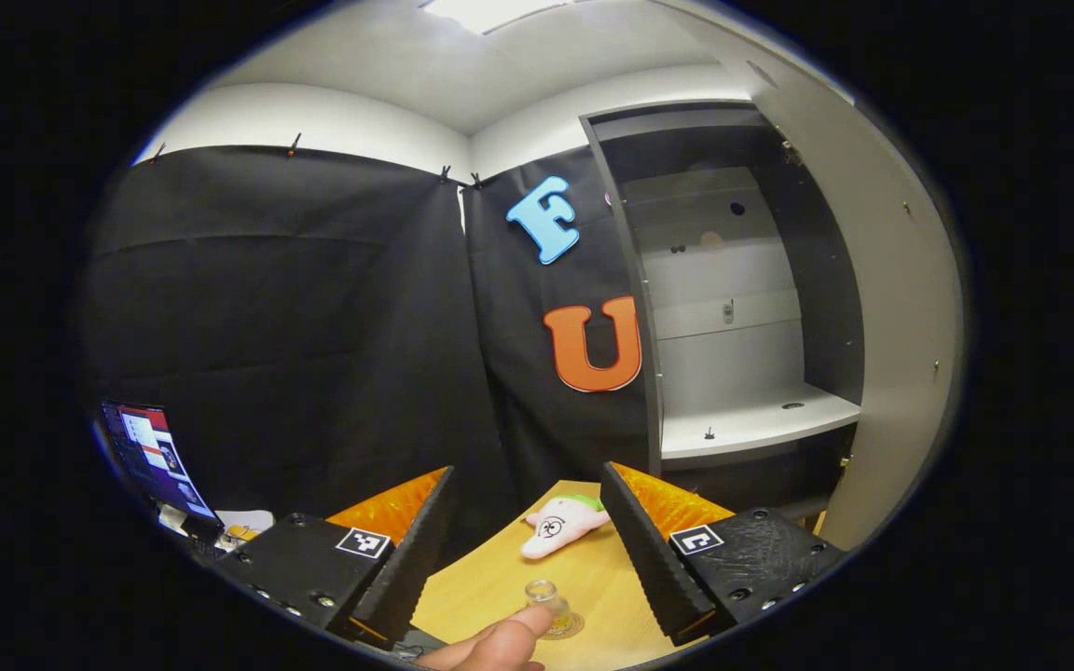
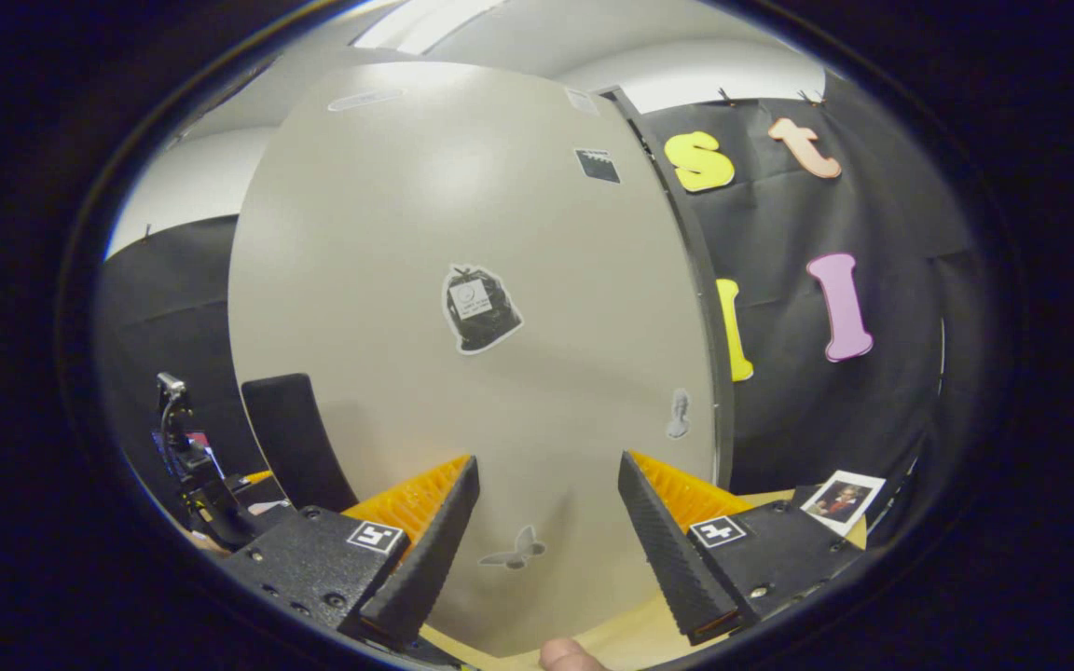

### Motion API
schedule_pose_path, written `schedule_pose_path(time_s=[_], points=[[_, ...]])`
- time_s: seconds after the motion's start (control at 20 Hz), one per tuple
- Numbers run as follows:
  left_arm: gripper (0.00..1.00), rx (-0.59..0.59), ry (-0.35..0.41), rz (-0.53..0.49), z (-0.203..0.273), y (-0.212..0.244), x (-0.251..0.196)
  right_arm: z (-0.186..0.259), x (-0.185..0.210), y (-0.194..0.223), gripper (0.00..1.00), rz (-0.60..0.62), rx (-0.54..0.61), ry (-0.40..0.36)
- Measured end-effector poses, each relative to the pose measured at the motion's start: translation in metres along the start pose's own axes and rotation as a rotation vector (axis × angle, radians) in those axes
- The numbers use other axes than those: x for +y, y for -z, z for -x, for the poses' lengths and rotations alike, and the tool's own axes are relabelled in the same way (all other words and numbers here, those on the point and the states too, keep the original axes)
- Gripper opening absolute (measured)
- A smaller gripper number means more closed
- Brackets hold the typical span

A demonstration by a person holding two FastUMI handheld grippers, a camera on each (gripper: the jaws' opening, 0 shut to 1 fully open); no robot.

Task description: Open the cabinet door with the right hand, grasp the bottle in the cabinet with the left hand and place it on the coaster, then close the cabinet door with the right hand.

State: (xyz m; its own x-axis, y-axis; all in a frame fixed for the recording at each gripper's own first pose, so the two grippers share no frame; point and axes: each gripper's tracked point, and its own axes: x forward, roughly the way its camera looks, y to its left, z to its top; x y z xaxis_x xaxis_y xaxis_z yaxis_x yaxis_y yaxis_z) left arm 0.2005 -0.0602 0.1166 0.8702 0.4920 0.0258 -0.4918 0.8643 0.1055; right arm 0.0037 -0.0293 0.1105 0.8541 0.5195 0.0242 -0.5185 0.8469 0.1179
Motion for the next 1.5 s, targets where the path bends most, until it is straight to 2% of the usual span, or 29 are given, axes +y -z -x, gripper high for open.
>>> schedule_pose_path(time_s=[0.2,0.5,0.65,0.7,0.75,1.0,1.1,1.25,1.35,1.5], points=[[0.93,-0.011,-0.044,-0.027,0.005,-0.003,0.013,-0.027,0.011,0.000,0.96,-0.046,0.011,-0.058],[0.93,-0.007,-0.125,-0.083,0.024,0.001,0.035,-0.076,0.024,0.013,0.97,-0.044,0.057,-0.127],[0.93,0.020,-0.180,-0.086,0.038,0.011,0.047,-0.103,0.029,0.028,0.98,-0.044,0.098,-0.142],[0.93,0.031,-0.202,-0.091,0.044,0.014,0.053,-0.111,0.031,0.030,0.93,-0.044,0.105,-0.148],[0.93,0.042,-0.225,-0.095,0.051,0.015,0.058,-0.114,0.032,0.031,0.98,-0.038,0.109,-0.148],[0.93,0.077,-0.319,-0.108,0.079,0.015,0.072,-0.139,0.032,0.056,0.98,-0.073,0.171,-0.135],[0.93,0.087,-0.340,-0.116,0.088,0.015,0.073,-0.141,0.035,0.056,0.98,-0.095,0.144,-0.156],[0.93,0.108,-0.348,-0.133,0.097,0.015,0.068,-0.144,0.041,0.066,0.98,-0.100,0.174,-0.181],[0.93,0.126,-0.324,-0.152,0.101,0.017,0.057,-0.139,0.042,0.072,0.98,-0.120,0.174,-0.197],[0.93,0.094,-0.298,-0.269,0.102,0.000,0.040,-0.126,0.037,0.087,0.98,-0.127,0.197,-0.198]])
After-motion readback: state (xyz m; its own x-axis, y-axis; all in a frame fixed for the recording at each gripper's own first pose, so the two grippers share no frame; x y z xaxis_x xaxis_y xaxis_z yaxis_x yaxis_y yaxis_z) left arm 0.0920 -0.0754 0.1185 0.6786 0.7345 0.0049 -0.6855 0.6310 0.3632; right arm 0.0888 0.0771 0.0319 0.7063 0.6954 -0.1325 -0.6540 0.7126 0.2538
